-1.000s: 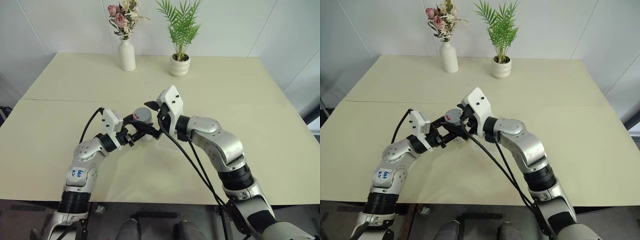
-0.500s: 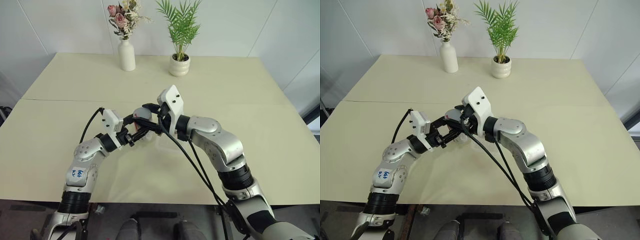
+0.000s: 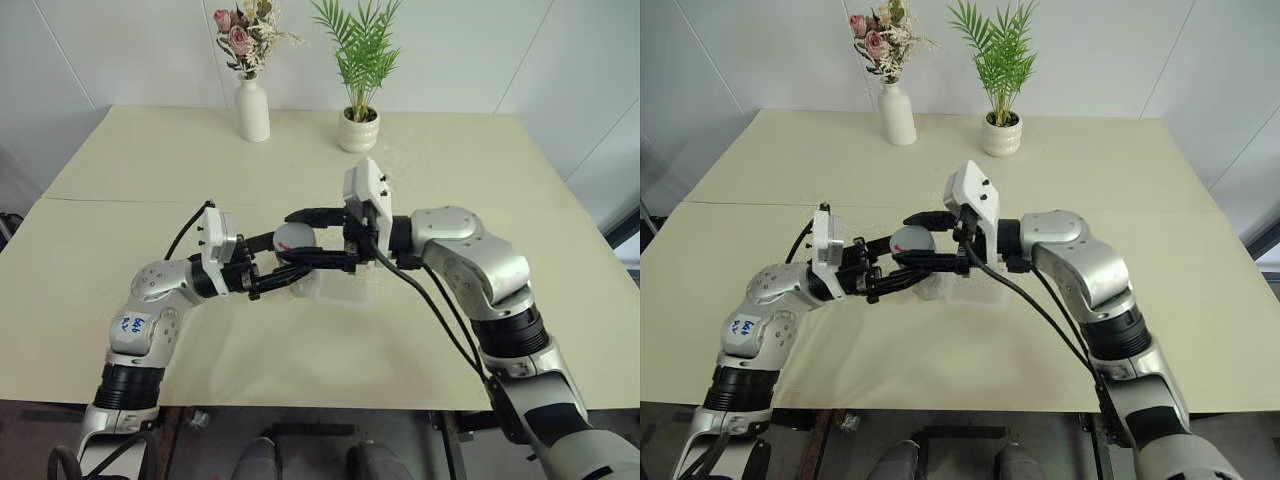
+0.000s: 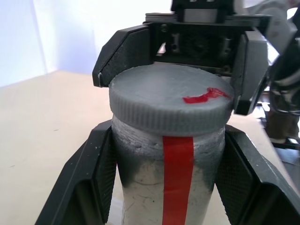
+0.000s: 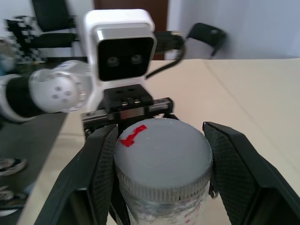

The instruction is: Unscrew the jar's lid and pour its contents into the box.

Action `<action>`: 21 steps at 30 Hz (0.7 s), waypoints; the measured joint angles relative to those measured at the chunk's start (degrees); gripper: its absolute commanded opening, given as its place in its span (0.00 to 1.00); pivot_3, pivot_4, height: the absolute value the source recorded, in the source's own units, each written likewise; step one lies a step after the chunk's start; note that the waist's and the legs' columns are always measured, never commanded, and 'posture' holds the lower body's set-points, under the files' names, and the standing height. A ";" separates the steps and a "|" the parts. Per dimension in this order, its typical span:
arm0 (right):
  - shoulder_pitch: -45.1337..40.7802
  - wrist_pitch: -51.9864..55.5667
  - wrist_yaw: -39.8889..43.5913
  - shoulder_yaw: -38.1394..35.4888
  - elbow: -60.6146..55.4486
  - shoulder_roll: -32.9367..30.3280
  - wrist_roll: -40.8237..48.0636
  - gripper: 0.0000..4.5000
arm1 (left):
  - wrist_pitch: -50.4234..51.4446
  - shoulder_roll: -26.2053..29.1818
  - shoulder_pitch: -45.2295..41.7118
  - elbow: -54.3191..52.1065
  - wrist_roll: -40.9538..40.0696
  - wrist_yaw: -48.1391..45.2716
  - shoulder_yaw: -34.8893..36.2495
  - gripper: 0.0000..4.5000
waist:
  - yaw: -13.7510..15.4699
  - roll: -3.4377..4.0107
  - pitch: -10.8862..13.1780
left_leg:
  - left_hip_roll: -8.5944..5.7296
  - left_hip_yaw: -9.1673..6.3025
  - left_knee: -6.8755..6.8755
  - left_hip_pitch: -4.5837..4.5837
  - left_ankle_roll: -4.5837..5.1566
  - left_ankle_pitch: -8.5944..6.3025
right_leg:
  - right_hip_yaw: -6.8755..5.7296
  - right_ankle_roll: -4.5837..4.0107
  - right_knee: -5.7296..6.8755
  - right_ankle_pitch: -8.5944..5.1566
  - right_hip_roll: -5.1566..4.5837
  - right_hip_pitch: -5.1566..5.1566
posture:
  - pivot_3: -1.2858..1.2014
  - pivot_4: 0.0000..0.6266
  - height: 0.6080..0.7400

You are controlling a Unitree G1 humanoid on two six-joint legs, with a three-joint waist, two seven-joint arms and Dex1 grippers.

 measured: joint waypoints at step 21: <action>-4.93 0.86 21.29 1.46 5.74 -3.85 5.98 0.57 | 9.02 3.93 -3.73 -3.39 -5.10 -12.93 -4.16 0.56 | -0.05 0.00 0.01 | 0.07 -0.01 0.03 0.00 -0.04 -0.03 | 0.01 -0.05 0.02 -0.03 0.05 -0.02 | 0.52 0.24 1.00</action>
